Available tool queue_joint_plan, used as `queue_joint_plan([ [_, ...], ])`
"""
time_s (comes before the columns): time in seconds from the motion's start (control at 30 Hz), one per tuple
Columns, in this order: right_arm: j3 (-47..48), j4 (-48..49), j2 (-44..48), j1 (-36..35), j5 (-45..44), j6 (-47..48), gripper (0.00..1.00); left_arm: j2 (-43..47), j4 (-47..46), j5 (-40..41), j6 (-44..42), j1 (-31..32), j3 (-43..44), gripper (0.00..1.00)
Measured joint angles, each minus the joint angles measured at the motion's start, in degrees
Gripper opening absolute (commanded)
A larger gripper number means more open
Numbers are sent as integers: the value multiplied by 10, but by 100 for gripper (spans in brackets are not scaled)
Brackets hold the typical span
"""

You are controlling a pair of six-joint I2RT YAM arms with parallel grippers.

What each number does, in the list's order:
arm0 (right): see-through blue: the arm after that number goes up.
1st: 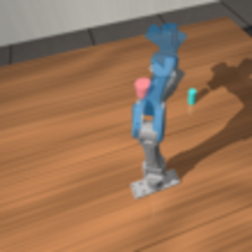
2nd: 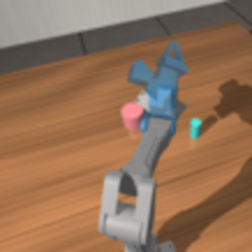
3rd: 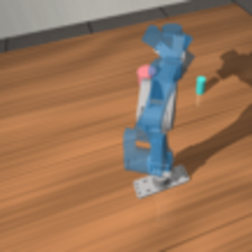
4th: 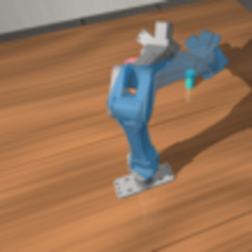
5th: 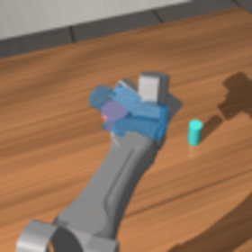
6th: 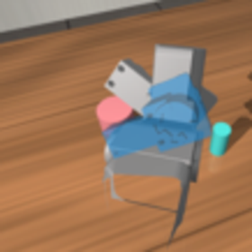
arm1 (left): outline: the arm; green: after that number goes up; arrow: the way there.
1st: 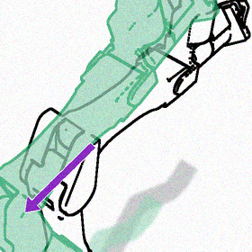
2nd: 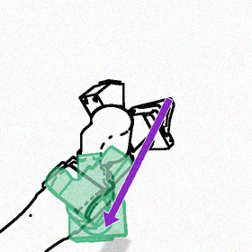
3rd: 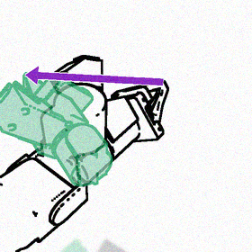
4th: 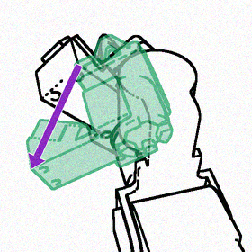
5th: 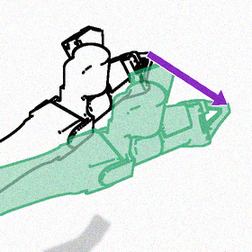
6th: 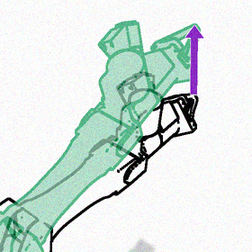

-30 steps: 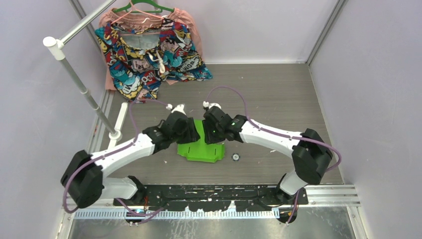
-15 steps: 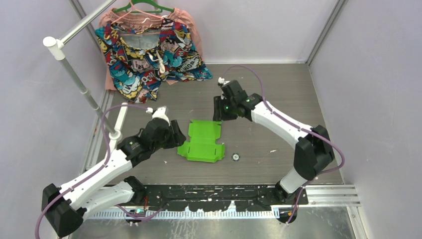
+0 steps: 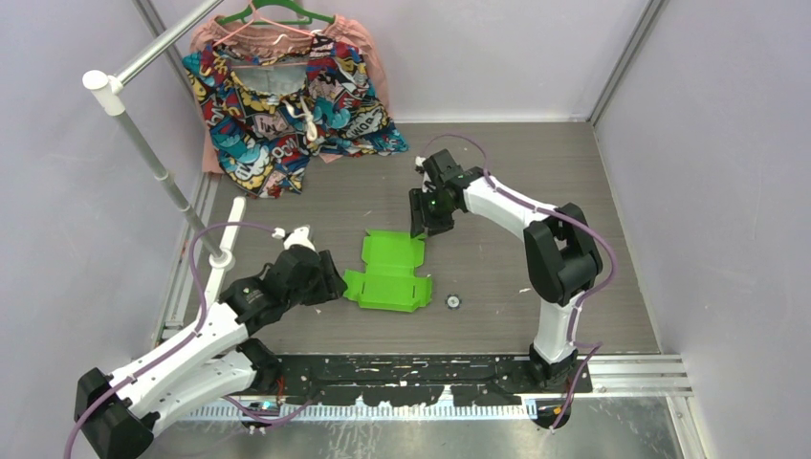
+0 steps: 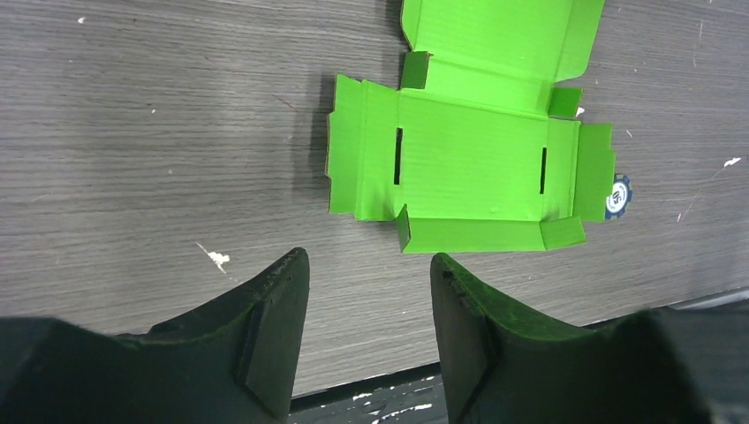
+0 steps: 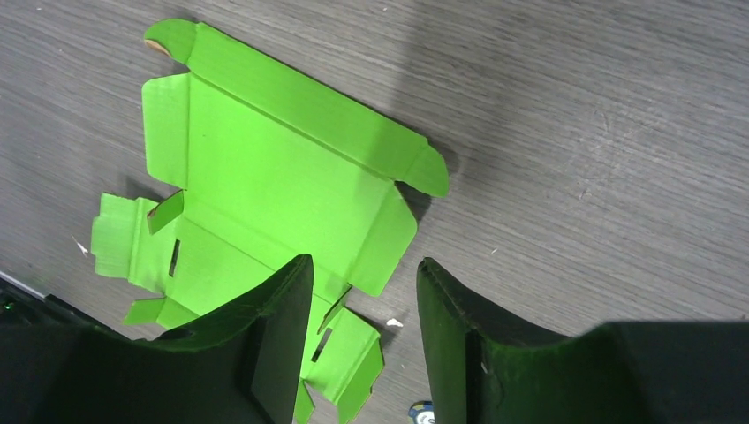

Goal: Fold the paper box
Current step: Fold the paper box at the center of the board.

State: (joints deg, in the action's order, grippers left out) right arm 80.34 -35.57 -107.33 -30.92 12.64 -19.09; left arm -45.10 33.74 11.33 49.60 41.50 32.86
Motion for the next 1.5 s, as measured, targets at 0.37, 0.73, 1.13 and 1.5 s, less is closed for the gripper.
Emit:
queue_joint_plan([
  [0.37,-56,50,-21,16,37,-8,54,-1,-19,-43,28,0,-35,18],
  [0.73,-86,104,-34,16,63,-32,42,1,-63,-80,85,54,-106,0],
  [1.13,-167,191,5,18,69,-98,33,-33,-114,-46,135,121,-121,0],
  [1.5,-231,248,39,-4,64,-161,33,-186,-201,-3,145,170,-76,1],
])
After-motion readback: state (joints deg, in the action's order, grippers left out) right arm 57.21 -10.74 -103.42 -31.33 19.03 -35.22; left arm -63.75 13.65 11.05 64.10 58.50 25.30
